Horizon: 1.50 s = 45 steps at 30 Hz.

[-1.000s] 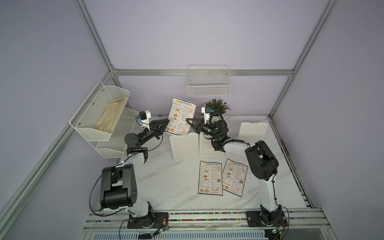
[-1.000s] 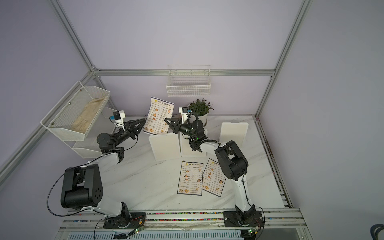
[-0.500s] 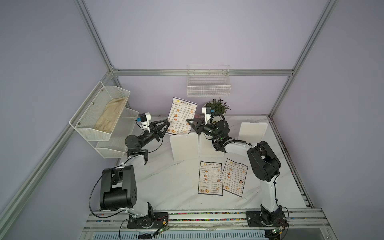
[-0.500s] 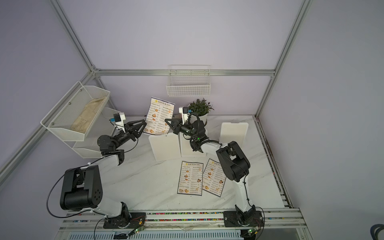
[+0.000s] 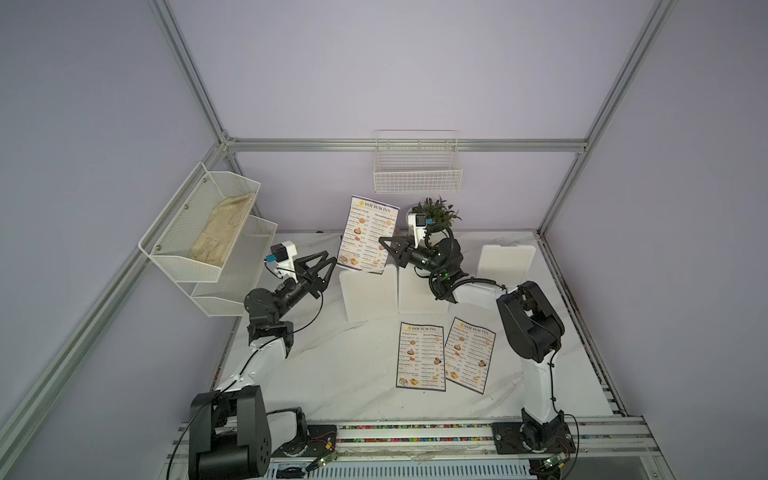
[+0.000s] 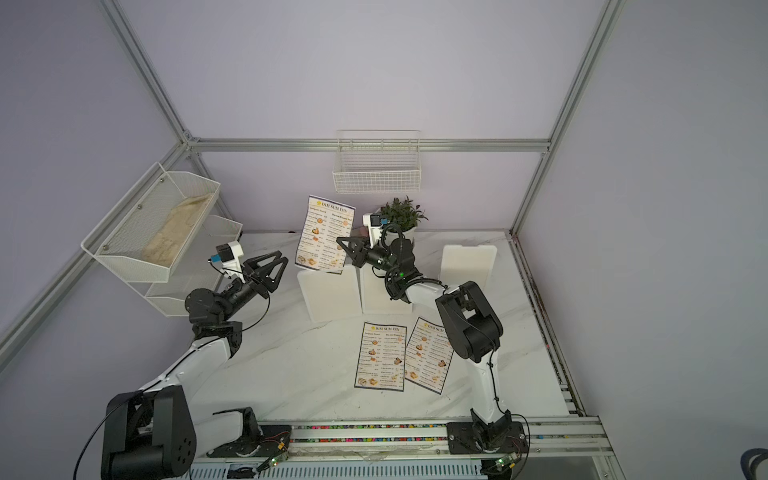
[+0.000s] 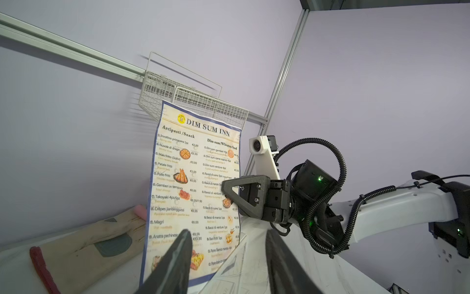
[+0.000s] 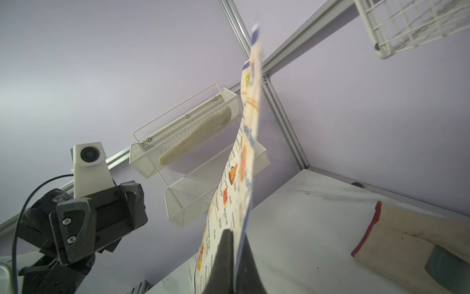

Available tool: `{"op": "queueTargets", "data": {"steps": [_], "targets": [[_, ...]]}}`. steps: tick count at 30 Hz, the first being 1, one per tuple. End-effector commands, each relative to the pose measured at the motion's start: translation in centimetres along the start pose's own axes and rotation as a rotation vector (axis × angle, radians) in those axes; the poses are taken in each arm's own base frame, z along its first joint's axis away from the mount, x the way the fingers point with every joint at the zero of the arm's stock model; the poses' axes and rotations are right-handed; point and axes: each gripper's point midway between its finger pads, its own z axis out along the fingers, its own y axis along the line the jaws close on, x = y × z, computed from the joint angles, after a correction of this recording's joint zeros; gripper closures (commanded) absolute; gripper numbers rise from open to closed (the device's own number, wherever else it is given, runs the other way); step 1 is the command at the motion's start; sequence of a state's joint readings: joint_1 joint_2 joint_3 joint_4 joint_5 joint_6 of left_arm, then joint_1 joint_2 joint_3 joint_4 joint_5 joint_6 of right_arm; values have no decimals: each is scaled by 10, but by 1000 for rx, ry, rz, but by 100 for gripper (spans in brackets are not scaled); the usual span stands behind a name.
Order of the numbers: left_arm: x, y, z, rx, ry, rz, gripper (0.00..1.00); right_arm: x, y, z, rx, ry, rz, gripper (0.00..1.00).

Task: Insert the menus into the narrow rack
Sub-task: Insert the menu into the narrow rack.

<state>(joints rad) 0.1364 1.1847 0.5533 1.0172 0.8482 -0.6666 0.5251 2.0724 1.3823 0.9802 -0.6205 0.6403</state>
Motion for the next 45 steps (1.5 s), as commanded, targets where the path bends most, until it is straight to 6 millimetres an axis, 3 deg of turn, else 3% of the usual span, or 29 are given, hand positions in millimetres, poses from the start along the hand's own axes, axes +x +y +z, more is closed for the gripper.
{"op": "queueTargets", "data": {"steps": [1,13,20,33,38,45], "targets": [[20,7,-9,-80,31,-13,51,-20,12,0,-8,-17,-41,100],[77,18,-25,-183,127,-91,54,-15,32,-13,-68,35,-110,100],[98,18,-26,-206,178,-99,61,-14,35,-18,-80,57,-127,100],[111,26,-30,-269,222,-64,64,-9,23,-15,-18,152,-201,100],[121,35,-46,-357,245,-23,59,-11,29,-13,-35,181,-230,100],[132,41,-57,-400,232,1,59,-8,28,-6,-59,231,-240,100]]}}
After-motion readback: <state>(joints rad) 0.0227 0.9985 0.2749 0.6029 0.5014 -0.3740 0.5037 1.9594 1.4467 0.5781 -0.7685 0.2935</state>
